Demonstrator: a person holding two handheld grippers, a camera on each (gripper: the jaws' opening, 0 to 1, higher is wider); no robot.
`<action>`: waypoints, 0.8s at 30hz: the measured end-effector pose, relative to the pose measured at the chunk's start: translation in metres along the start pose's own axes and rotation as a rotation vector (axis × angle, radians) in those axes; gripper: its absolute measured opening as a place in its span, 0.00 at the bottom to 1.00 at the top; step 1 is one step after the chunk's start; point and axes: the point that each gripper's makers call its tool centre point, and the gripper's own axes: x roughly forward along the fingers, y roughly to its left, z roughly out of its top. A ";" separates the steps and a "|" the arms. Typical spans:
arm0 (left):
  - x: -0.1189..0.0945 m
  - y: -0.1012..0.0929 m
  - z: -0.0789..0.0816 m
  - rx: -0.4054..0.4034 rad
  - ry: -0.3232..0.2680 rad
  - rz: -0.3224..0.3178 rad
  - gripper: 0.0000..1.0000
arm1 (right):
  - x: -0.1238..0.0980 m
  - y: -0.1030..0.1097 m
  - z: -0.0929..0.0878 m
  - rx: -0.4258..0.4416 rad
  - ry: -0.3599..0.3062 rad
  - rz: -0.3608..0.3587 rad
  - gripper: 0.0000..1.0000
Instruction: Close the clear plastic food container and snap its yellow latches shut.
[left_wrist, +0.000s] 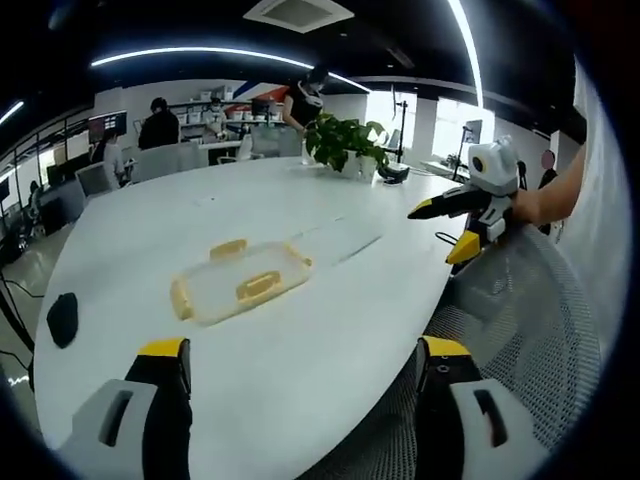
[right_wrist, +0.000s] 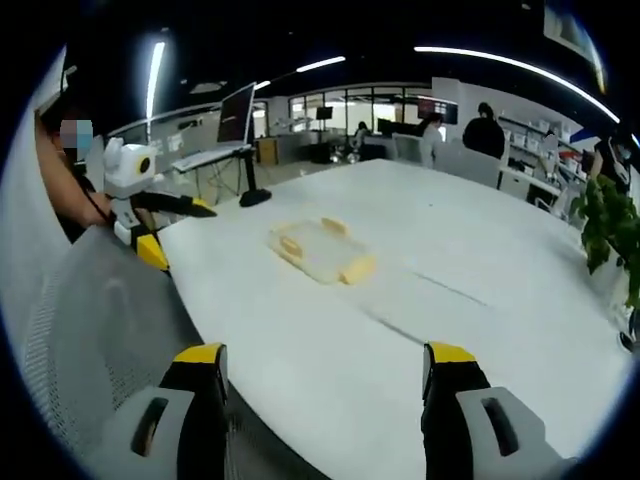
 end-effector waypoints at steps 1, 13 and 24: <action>0.000 0.001 0.001 -0.007 -0.004 0.000 0.94 | 0.000 -0.001 0.000 0.007 -0.002 -0.002 0.80; -0.002 -0.005 -0.005 -0.018 0.001 0.007 0.94 | -0.006 0.002 -0.006 0.004 0.000 -0.006 0.79; -0.002 -0.005 -0.004 -0.013 0.002 0.005 0.93 | -0.007 0.000 -0.004 0.008 -0.005 -0.012 0.78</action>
